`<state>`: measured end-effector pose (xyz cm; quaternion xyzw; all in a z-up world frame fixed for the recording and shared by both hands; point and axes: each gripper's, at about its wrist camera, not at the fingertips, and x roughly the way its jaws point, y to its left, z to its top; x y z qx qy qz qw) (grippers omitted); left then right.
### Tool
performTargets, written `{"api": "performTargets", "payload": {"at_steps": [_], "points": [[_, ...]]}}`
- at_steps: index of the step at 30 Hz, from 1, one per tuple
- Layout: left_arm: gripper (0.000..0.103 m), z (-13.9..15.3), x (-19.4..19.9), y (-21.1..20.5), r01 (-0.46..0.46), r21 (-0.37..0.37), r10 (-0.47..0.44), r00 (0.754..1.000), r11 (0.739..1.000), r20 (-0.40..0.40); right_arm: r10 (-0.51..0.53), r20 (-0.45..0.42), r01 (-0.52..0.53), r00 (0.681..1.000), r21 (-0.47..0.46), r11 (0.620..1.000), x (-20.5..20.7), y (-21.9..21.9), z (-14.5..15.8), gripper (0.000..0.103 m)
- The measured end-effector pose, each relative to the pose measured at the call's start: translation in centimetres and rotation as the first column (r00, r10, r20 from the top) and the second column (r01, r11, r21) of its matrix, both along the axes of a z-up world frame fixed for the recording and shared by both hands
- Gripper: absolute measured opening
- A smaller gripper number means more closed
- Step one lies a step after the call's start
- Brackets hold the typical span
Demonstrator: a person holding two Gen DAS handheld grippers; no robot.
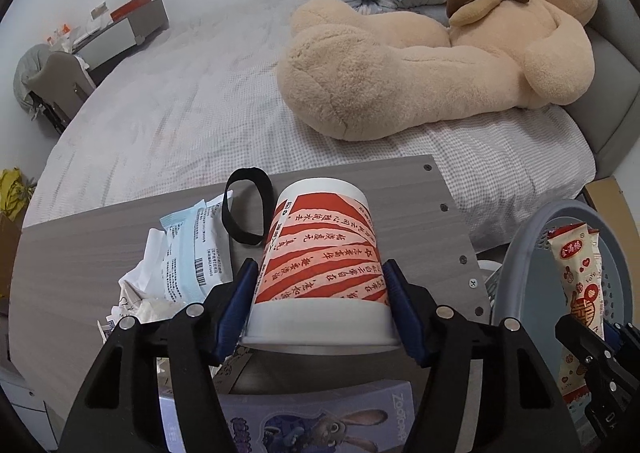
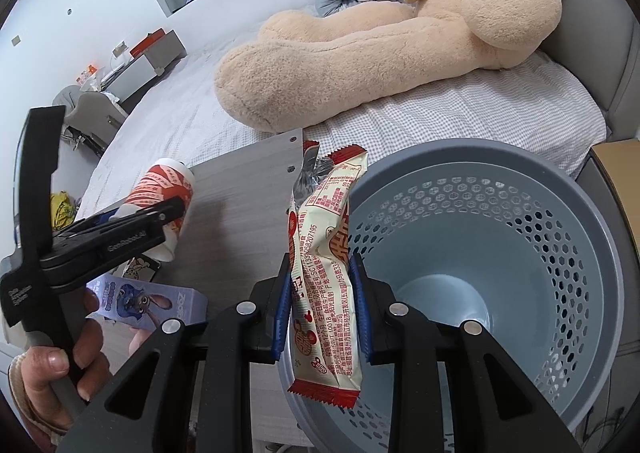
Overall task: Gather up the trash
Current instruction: 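Carry wrapper and cup over the wastebasket with both tools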
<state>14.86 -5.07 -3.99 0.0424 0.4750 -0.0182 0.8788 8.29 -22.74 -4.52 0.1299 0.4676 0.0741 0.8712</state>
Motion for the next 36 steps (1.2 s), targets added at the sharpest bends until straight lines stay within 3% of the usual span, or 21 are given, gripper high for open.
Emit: {"api": "performTargets", "payload": {"at_steps": [6, 16, 26, 36], "points": [[0.062, 1.8, -2.6, -1.2, 0.041, -0.036, -0.040, 0.998, 0.999, 0.044, -0.026, 0.014, 0.026, 1.000, -0.010, 1.000, -1.8, -0.7, 0.6, 0.027], [0.062, 2.9, -6.3, -6.7, 0.173, -0.067, -0.167, 0.983, 0.983, 0.080, -0.114, 0.034, 0.115, 0.993, -0.049, 0.992, -5.8, -4.8, 1.1, 0.027], [0.062, 1.8, -8.4, -11.5, 0.299, -0.073, -0.295, 0.953, 0.951, 0.061, -0.222, 0.018, 0.223, 0.975, -0.077, 0.972, -8.4, -10.5, -0.3, 0.027], [0.063, 0.5, -8.0, -14.5, 0.358, -0.075, -0.357, 0.934, 0.931, 0.023, -0.212, 0.004, 0.212, 0.977, -0.063, 0.975, -7.5, -11.6, -1.6, 0.027]]}}
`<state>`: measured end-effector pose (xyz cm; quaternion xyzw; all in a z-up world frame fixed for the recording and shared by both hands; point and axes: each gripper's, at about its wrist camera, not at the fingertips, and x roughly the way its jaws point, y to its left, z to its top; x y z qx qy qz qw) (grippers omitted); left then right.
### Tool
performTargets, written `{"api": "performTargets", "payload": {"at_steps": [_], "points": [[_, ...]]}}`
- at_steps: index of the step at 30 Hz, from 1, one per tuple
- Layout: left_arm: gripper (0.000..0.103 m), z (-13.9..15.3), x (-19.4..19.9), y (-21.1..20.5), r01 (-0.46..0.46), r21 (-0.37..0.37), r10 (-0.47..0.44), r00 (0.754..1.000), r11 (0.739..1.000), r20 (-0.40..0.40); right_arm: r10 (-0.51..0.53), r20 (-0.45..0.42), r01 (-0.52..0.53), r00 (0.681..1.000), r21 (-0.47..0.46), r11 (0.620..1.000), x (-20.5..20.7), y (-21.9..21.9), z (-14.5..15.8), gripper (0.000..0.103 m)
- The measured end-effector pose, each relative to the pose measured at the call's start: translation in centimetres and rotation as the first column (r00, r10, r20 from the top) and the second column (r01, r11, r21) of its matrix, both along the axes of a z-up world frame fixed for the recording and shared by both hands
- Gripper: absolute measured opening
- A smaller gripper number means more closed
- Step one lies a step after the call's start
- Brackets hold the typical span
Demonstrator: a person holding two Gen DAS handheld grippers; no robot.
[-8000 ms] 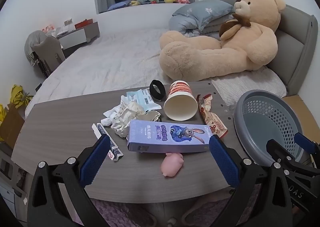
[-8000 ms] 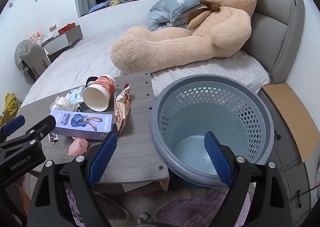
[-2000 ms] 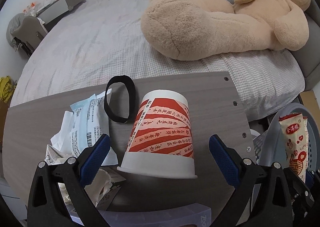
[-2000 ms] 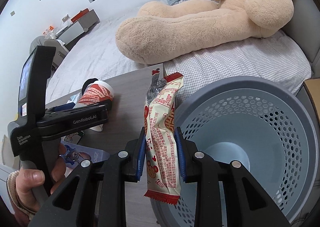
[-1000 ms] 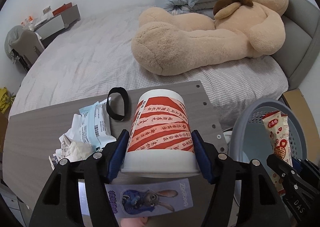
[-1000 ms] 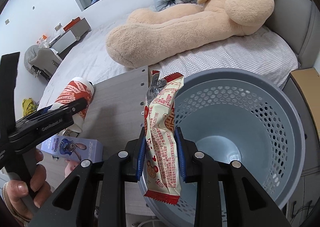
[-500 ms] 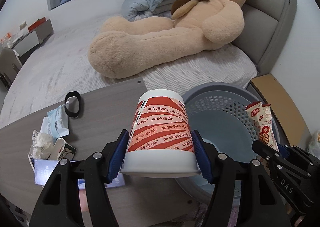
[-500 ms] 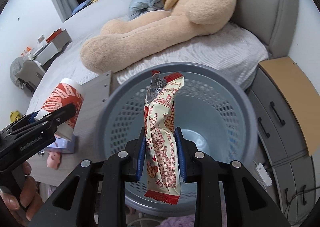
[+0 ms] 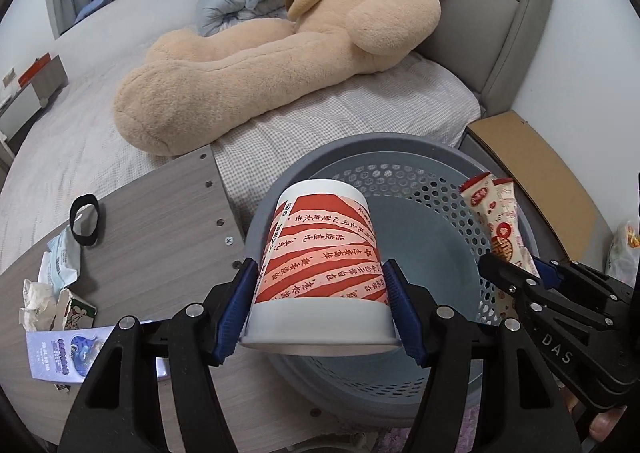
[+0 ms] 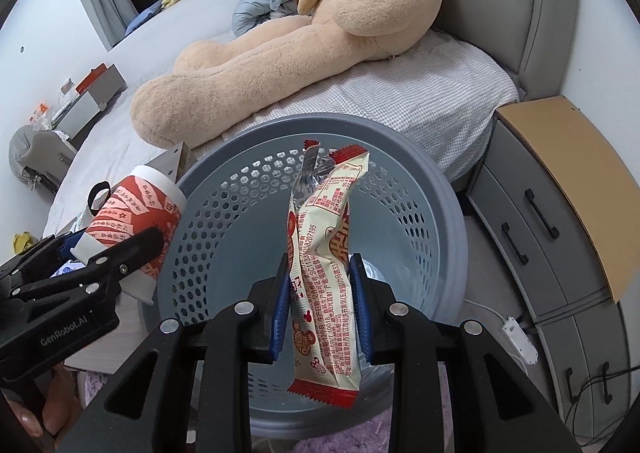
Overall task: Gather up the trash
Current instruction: 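Carry wrapper and cup over the wastebasket with both tools, then open both tools to drop wrapper and cup into the wastebasket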
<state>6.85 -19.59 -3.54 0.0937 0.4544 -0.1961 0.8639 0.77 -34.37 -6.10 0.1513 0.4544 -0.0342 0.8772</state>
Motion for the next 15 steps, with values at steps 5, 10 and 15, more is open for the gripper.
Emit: {"api": "performTargets", "payload": {"at_steps": [5, 10, 15], "points": [[0.065, -0.4, 0.7, -0.4, -0.011, 0.005, 0.011, 1.000, 1.000, -0.014, 0.009, -0.001, -0.009, 1.000, 0.004, 1.000, 1.1, -0.3, -0.5, 0.029], [0.072, -0.7, 1.2, -0.4, -0.028, 0.013, 0.028, 1.000, 1.000, -0.009, 0.003, 0.011, -0.003, 1.000, -0.001, 1.000, 1.5, -0.6, -0.5, 0.048], [0.075, -0.7, 1.3, -0.2, -0.035, 0.016, 0.035, 0.999, 0.999, -0.003, -0.009, 0.017, 0.009, 1.000, -0.003, 1.000, 1.6, -1.0, -0.7, 0.050]]}}
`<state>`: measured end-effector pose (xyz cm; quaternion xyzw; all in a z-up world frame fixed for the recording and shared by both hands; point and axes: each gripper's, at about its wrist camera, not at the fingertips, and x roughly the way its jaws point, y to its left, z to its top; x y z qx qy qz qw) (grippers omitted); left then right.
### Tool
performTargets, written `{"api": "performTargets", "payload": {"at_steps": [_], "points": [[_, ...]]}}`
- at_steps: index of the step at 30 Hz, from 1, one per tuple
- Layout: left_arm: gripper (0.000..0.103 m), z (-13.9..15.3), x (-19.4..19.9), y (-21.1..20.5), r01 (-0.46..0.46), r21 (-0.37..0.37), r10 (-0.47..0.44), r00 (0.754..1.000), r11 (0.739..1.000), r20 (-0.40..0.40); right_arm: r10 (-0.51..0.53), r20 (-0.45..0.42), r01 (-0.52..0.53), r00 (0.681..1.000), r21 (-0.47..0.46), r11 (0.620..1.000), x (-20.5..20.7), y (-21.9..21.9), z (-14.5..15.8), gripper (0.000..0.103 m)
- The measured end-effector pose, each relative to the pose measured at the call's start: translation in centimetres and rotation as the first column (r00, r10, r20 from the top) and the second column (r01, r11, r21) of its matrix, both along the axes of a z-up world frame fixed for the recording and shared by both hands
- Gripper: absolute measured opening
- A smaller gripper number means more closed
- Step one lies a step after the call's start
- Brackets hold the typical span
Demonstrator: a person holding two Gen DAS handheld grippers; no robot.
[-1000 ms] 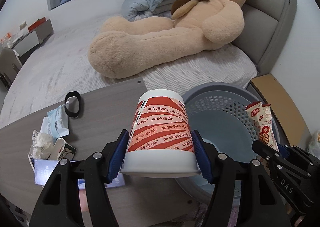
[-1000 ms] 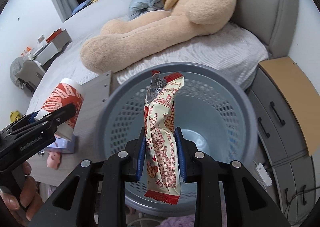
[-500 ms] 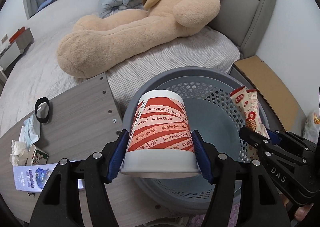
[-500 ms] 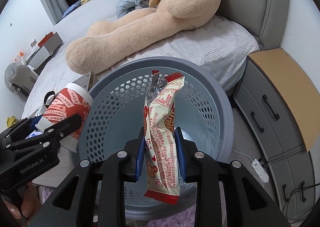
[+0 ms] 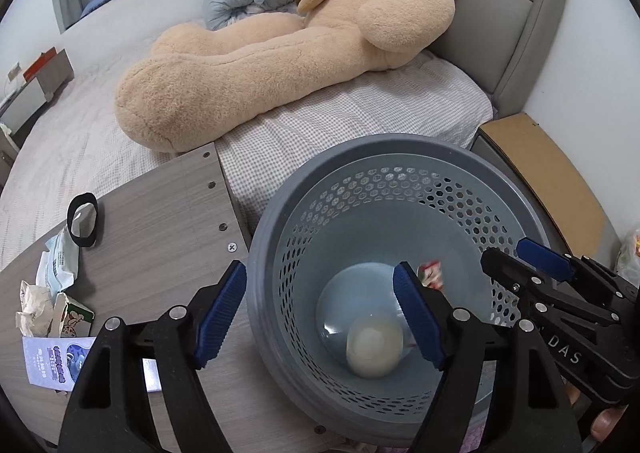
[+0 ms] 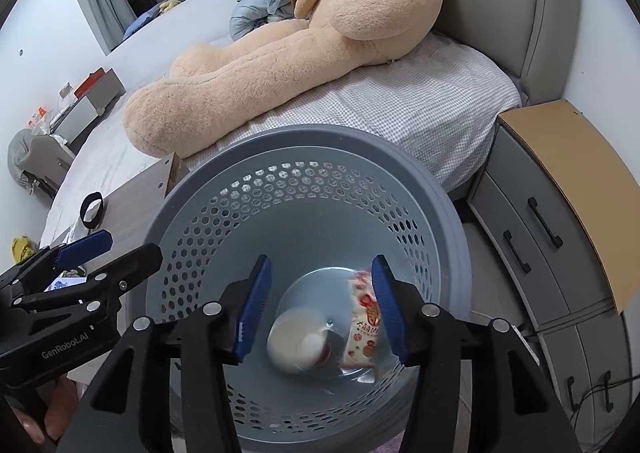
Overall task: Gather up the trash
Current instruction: 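Open both tools to drop wrapper and cup into the wastebasket, then move both tools back to the table and grasp the blue Zootopia box with the right tool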
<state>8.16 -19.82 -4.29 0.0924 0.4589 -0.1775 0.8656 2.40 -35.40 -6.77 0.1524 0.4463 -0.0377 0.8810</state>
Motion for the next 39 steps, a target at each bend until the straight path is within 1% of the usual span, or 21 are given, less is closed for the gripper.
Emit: {"api": "performTargets", "payload": {"at_steps": [2, 10, 19, 23, 28, 32, 39], "points": [[0.077, 0.0, 0.0, 0.1, -0.002, 0.001, 0.002, 1.000, 1.000, 0.004, -0.004, -0.004, 0.004, 1.000, 0.002, 1.000, 0.0, -0.1, -0.1, 0.050], [0.083, 0.2, -0.2, 0.6, -0.013, -0.009, 0.013, 1.000, 1.000, 0.011, -0.015, -0.008, 0.015, 1.000, -0.001, 1.000, -0.3, -0.3, -0.1, 0.050], [0.085, 0.9, -0.6, 1.2, -0.024, -0.014, 0.025, 0.999, 1.000, 0.036, -0.011, 0.003, 0.011, 1.000, -0.007, 1.000, -0.8, 0.1, 0.3, 0.053], [0.089, 1.4, -0.9, 1.5, -0.031, -0.022, 0.032, 0.998, 0.999, 0.051, -0.008, 0.009, 0.008, 1.000, -0.010, 1.000, -1.1, 0.4, 0.6, 0.055], [0.090, 2.1, -1.4, 2.1, -0.040, -0.028, 0.041, 0.997, 0.999, 0.068, -0.004, 0.022, 0.004, 1.000, -0.010, 1.000, -1.6, 1.0, 1.2, 0.057], [0.093, 2.7, -1.8, 3.0, -0.051, -0.042, 0.054, 0.995, 0.998, 0.079, 0.004, 0.034, -0.004, 0.999, -0.015, 1.000, -2.0, 1.8, 1.7, 0.060], [0.094, 3.5, -2.5, 5.1, -0.087, -0.062, 0.092, 0.991, 0.994, 0.097, 0.034, 0.057, -0.033, 0.998, -0.024, 0.999, -2.6, 3.5, 2.6, 0.061]]}}
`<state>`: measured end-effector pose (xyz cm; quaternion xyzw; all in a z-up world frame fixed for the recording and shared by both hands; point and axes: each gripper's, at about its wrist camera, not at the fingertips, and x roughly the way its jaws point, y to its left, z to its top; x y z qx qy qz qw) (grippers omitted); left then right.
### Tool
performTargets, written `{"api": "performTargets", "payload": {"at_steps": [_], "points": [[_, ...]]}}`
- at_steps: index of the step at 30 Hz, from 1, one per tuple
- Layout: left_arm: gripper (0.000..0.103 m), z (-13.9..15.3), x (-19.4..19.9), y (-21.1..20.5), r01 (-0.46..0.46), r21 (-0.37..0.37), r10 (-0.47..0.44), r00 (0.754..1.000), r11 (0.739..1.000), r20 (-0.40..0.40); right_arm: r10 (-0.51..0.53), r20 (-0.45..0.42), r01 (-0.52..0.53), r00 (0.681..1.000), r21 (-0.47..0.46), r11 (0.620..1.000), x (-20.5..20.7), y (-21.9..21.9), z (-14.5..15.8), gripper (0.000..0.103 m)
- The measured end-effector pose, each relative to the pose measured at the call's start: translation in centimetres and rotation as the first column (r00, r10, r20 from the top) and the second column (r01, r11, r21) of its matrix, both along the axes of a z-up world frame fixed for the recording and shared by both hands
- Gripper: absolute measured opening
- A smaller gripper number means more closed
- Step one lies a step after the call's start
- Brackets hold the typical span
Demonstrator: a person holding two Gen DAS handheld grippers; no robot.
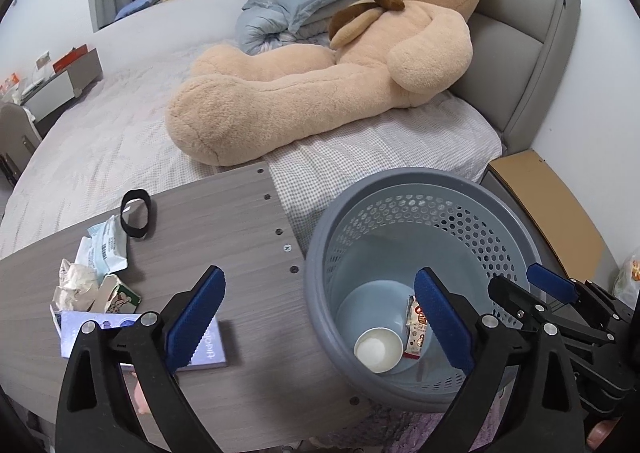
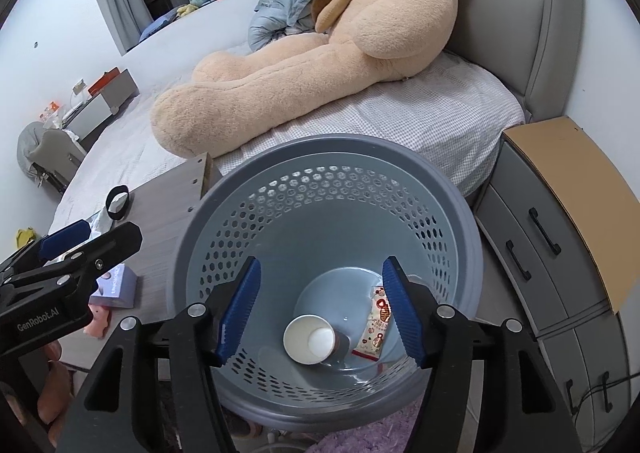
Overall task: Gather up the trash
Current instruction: 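Move both tools back to the table and grasp the blue Zootopia box with the right tool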
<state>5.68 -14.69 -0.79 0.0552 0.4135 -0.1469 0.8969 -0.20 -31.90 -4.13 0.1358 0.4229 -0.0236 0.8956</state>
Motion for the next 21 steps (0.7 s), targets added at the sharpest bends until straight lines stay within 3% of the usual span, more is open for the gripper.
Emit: {"api": "performTargets", "payload": {"at_steps": [13, 21], "points": [[0.094, 1.2, -0.6, 6.6, -0.137, -0.013, 0.137, 0.990, 0.991, 0.019, 0.179, 0.022, -0.180, 0.984, 0.020, 0.983, 1.5, 4.6, 1.3, 0.063], [0.094, 1.9, -1.2, 12.5, -0.277, 0.011, 0.276, 0.961, 0.961, 0.029, 0.391, 0.029, -0.391, 0.920, -0.007, 0.920, 4.1, 9.4, 2.8, 0.065]]}}
